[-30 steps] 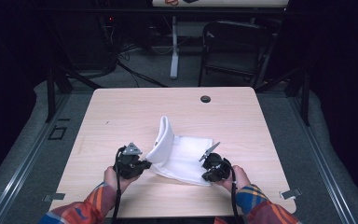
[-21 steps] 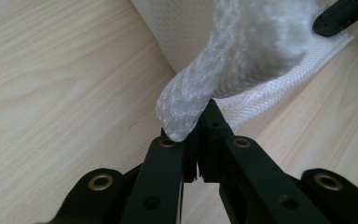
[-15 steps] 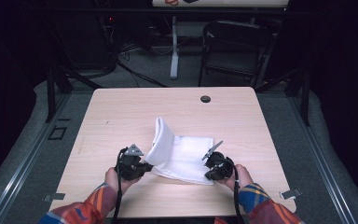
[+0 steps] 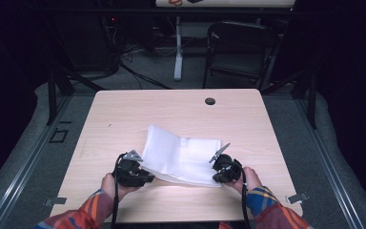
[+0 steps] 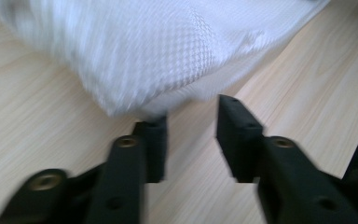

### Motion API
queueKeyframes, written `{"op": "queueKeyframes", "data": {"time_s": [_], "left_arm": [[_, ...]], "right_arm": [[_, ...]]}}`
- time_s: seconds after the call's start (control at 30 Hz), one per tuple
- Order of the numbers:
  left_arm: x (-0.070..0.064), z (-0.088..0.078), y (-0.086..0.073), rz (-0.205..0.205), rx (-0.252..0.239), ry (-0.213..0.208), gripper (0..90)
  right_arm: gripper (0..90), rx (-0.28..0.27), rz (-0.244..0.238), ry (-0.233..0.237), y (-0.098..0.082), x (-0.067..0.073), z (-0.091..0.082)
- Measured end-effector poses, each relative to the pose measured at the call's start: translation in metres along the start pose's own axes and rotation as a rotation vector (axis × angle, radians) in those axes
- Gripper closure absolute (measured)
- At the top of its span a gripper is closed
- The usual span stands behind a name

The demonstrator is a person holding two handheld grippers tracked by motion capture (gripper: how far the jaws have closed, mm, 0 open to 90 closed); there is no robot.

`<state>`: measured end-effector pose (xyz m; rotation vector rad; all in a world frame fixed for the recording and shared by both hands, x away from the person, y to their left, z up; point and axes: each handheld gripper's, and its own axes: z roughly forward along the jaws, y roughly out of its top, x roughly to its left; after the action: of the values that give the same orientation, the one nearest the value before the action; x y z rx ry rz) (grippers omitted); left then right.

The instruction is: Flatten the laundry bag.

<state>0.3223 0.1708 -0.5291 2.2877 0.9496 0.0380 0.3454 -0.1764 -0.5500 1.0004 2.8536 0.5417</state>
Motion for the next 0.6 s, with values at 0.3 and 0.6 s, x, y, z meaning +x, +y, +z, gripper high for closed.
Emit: {"op": "queueKeyframes", "data": {"time_s": [0.3, 0.6], "left_arm": [[0.011, -0.035, -0.014, -0.004, -0.025, 0.128, 29.2], [0.008, -0.025, 0.021, 0.072, -0.118, 0.086, 22.0]], "right_arm": [[83.8, 0.000, 0.003, -0.008, -0.001, -0.003, -0.002], [46.0, -0.066, 0.072, -0.008, -0.006, -0.010, -0.027]]}}
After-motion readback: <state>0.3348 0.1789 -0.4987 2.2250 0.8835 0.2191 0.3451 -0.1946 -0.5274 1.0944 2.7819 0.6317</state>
